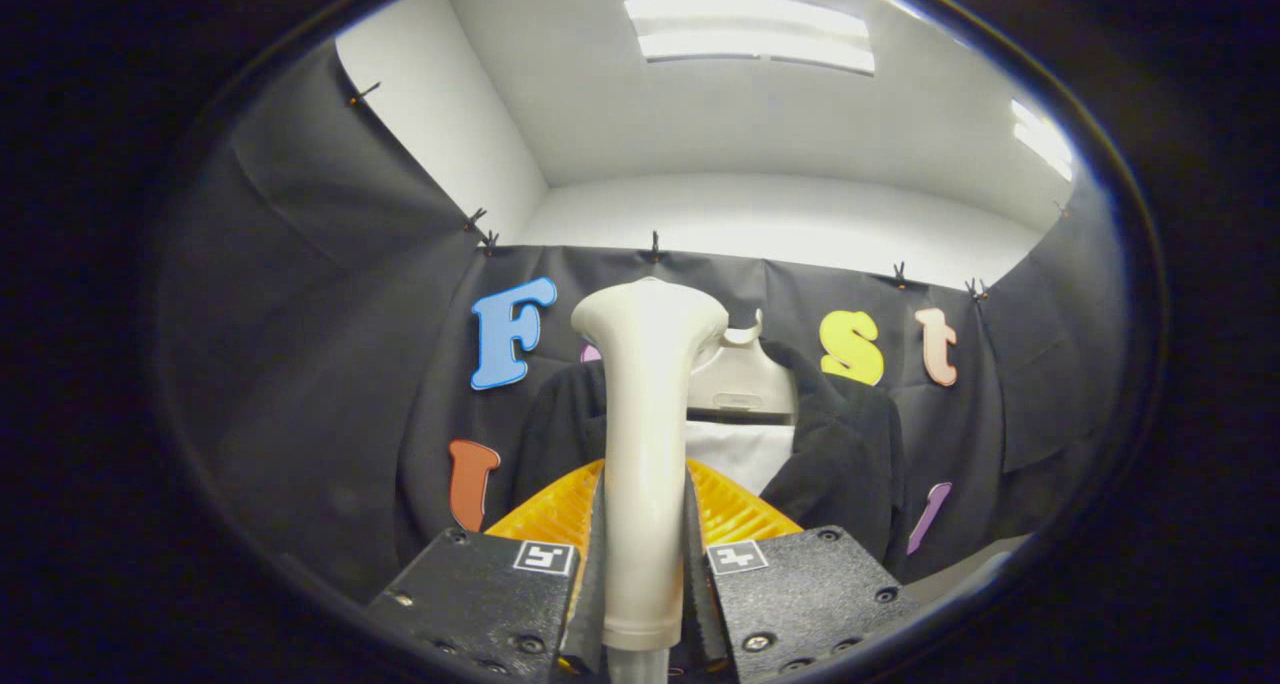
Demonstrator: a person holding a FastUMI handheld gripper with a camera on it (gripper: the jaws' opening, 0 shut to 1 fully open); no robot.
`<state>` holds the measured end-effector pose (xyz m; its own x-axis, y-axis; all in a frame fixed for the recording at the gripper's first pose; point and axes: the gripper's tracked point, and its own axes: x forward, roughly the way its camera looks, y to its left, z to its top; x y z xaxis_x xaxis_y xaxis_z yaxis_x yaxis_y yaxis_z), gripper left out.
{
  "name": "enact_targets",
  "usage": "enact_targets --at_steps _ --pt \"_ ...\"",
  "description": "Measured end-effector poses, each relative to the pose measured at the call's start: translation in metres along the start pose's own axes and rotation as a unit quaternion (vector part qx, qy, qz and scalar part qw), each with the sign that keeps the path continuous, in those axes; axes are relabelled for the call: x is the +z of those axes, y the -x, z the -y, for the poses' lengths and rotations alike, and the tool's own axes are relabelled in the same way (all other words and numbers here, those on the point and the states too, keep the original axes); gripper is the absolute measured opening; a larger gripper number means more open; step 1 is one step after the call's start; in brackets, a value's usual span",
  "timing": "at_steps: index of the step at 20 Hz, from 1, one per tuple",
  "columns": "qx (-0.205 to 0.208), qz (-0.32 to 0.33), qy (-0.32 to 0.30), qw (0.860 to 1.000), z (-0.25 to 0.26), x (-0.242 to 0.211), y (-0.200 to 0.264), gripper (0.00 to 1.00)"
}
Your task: Iron the clothes twice with a garment steamer, once on the left side and once on the right side.
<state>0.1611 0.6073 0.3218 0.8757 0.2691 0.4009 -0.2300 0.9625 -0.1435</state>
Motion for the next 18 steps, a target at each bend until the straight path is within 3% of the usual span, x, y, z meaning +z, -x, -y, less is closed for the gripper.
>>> enact_targets --at_steps 7,18 --pt "0.018 -0.007 0.007 1.0 -0.01 -0.014 -0.006 0.35" --pt "0.019 -0.047 0.021 0.998 -0.019 -0.063 0.04 0.35"
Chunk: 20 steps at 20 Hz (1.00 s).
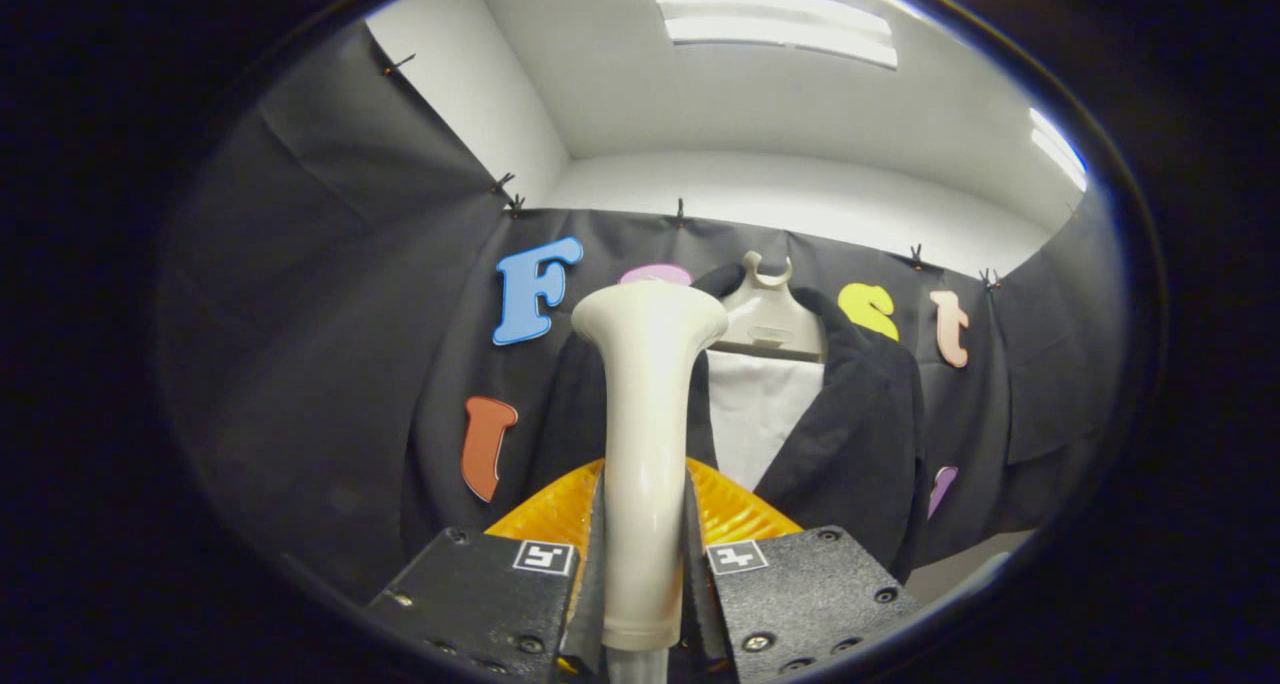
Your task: Iron the clothes twice with a garment steamer, once on the left side and once on the right side.
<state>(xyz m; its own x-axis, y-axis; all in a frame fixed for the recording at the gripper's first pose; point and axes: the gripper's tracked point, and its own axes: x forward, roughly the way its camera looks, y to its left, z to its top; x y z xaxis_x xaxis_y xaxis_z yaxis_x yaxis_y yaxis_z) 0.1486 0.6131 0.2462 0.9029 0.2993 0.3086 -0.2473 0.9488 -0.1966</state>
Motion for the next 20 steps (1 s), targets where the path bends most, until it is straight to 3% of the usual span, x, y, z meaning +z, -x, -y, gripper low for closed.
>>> enact_targets --at_steps 20 --pt "-0.005 -0.152 0.037 0.988 0.005 -0.125 0.056 0.35"
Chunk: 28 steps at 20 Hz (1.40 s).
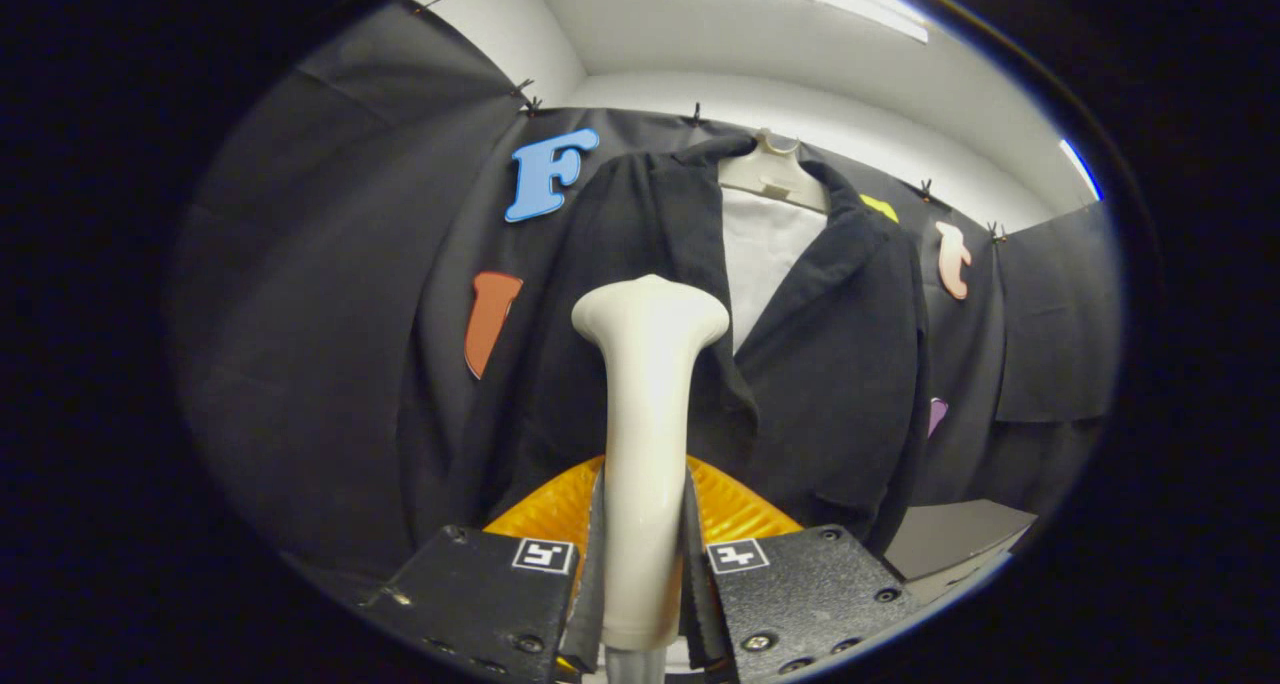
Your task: Iron the clothes twice with a garment steamer, once on the left side and once on the right side.
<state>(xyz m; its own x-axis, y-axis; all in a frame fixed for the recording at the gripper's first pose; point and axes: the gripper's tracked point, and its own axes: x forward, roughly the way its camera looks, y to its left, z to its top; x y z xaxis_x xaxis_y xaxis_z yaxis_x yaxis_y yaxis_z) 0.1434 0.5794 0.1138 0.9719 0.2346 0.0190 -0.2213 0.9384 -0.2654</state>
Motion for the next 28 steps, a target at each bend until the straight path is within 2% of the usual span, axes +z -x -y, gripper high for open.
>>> enact_targets --at_steps 4,14,20,28 --pt "0.001 -0.013 0.012 1.0 0.002 -0.026 0.008 0.35" --pt "0.003 -0.097 -0.004 0.995 -0.006 -0.099 0.029 0.35" --pt "0.011 -0.124 0.002 0.992 -0.016 -0.126 0.043 0.35" --pt "0.014 -0.199 -0.016 0.98 -0.024 -0.184 0.072 0.35"
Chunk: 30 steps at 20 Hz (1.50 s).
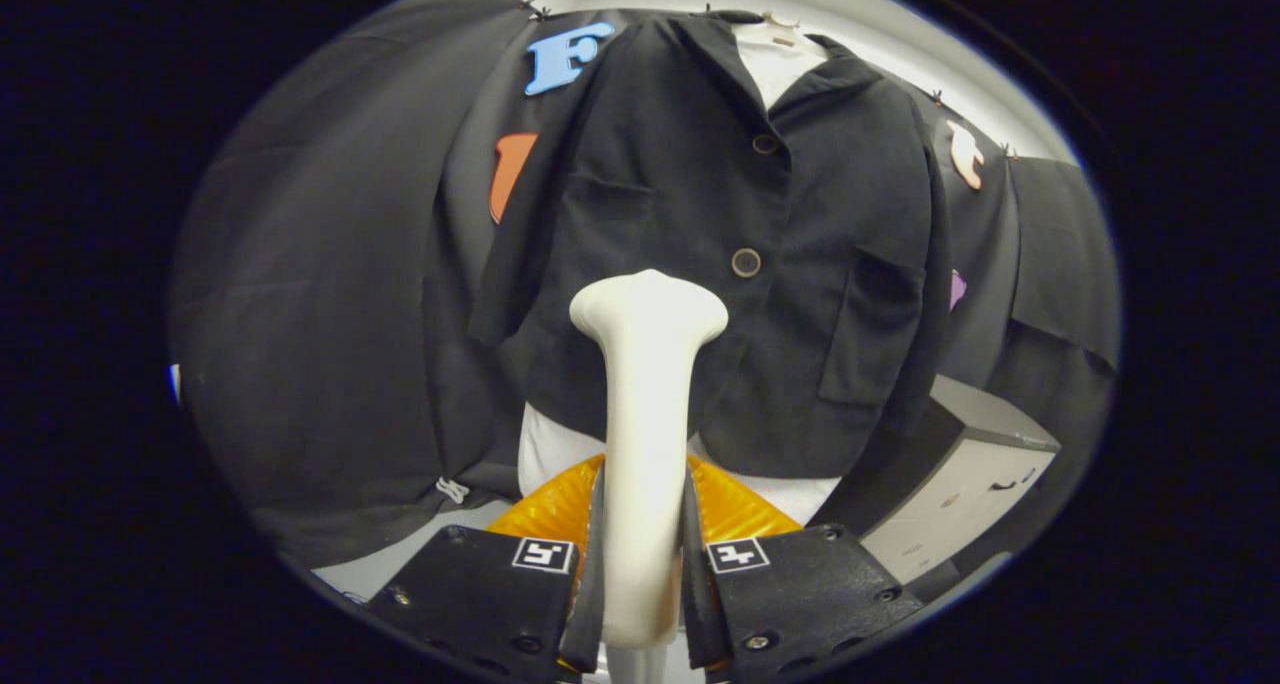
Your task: Iron the clothes twice with a garment steamer, once on the left side and once on the right side.
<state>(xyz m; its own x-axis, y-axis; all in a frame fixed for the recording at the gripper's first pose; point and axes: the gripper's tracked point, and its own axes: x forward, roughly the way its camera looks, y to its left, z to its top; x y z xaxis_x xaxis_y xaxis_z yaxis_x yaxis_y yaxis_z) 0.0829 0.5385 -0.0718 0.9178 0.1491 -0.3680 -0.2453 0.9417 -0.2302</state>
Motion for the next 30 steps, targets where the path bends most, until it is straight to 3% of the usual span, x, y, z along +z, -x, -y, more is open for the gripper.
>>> enact_targets --at_steps 7,12,18,25,30 --pt "-0.003 -0.061 0.002 0.998 0.006 -0.054 0.01 0.35" --pt "0.022 -0.11 0.002 0.994 0.01 -0.087 0.018 0.35" --pt "0.046 -0.126 -0.026 0.991 0.06 -0.101 0.065 0.35" --pt "0.061 -0.11 -0.1 0.987 0.189 -0.083 0.126 0.35" --pt "0.047 -0.096 -0.142 0.984 0.309 -0.092 0.16 0.35"
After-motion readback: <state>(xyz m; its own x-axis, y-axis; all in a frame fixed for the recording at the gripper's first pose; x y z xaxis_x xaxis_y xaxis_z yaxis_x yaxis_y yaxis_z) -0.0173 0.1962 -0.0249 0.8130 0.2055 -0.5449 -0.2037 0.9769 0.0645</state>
